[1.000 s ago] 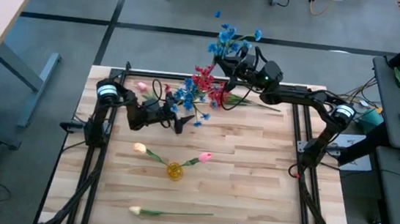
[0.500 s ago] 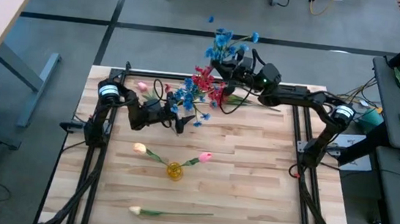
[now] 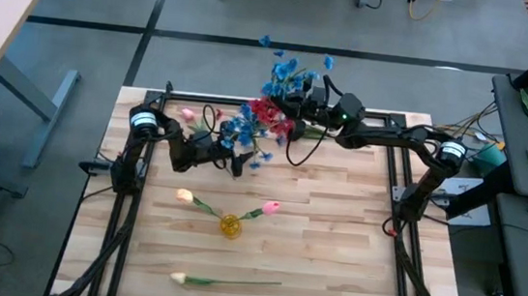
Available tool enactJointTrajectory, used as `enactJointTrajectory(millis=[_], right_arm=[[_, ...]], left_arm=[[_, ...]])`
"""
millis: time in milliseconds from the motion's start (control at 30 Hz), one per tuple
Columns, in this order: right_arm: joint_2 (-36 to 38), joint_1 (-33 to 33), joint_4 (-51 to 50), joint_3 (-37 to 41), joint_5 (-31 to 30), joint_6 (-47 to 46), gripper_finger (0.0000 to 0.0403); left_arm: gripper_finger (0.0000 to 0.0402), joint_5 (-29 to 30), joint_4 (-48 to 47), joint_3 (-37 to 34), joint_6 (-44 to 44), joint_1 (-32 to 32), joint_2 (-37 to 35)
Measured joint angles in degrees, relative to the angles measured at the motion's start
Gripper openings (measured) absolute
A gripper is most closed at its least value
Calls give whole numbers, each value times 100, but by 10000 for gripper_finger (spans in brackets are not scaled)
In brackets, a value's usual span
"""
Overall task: Sort flowers into vase by color
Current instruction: Put the blue flowers into the transparent vase
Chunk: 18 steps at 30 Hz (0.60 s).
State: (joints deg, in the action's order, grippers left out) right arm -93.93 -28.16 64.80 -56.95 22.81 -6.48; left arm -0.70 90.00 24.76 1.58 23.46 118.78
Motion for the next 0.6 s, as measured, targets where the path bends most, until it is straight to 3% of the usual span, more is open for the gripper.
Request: enactJointTrajectory(millis=[300, 600], right_arm=[[-190, 77, -50, 1, -34, -212, 22], [-427, 74, 30, 2, -3, -748, 22]], left_arm=[[253, -84, -2, -14, 0, 0, -4], [250, -84, -59, -14, -4, 0, -15]])
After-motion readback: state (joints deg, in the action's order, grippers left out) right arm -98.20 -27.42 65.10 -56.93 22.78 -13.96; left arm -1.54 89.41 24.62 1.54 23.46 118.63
